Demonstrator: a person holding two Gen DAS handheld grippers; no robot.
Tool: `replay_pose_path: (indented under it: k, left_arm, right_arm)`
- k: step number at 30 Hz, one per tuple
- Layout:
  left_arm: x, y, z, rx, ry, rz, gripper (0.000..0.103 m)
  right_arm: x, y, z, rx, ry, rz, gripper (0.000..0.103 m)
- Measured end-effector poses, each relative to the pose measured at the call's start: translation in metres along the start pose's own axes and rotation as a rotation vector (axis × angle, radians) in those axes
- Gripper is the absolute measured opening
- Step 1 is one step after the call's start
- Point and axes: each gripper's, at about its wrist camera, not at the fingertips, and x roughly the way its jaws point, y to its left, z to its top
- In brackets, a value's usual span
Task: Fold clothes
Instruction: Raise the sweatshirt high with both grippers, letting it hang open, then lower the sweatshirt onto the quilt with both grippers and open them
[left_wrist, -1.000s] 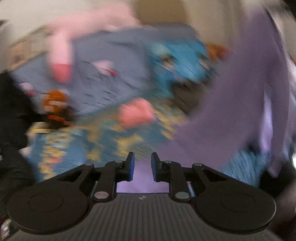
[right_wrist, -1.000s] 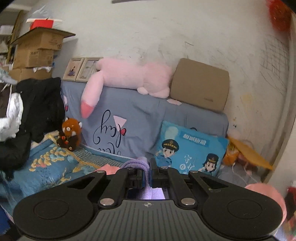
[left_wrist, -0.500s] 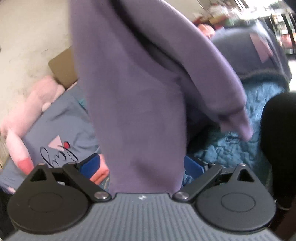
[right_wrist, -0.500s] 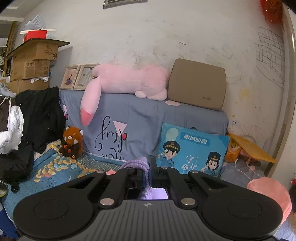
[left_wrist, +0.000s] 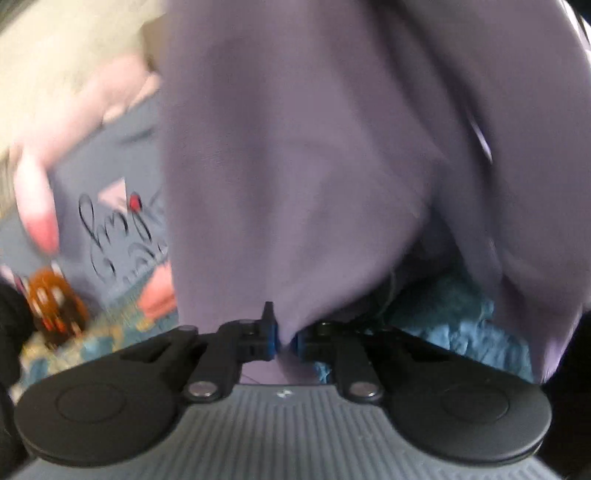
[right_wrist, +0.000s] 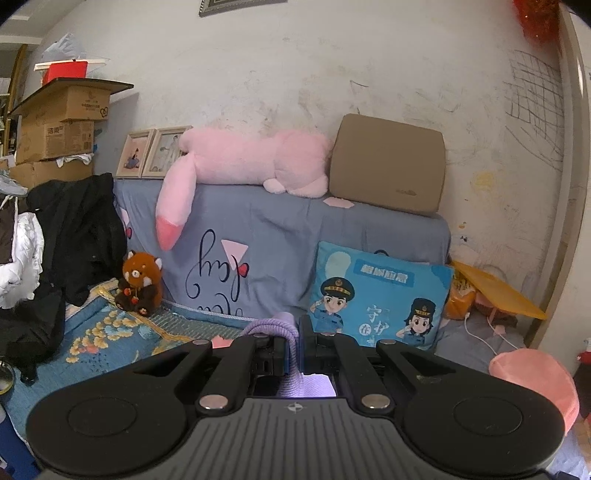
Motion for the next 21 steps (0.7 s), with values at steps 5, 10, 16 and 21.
replay_pose_path:
  k: [5,10,16,21]
  left_arm:
    - [-0.010,0.025,0.004,-0.091,0.011,-0.022,0.008]
    - [-0.064,0.094,0.013,-0.222,-0.016,0.036,0.007]
    - [-0.126,0.197,0.043,-0.405,-0.140,0.143,0.007]
    - [-0.179,0.274,0.064,-0.520,-0.239,0.205,0.007]
  right_arm:
    - [-0.003,-0.003,-0.001,0.008,-0.006,-0.016,0.005]
    - [-0.012,-0.007,-0.003,0.014,-0.010,-0.042,0.005]
    - [-0.037,-0.003,0.001,0.012,-0.052,-0.039,0.005]
    - [-0.071,0.017,0.015,-0.029,-0.136,0.002,0.005]
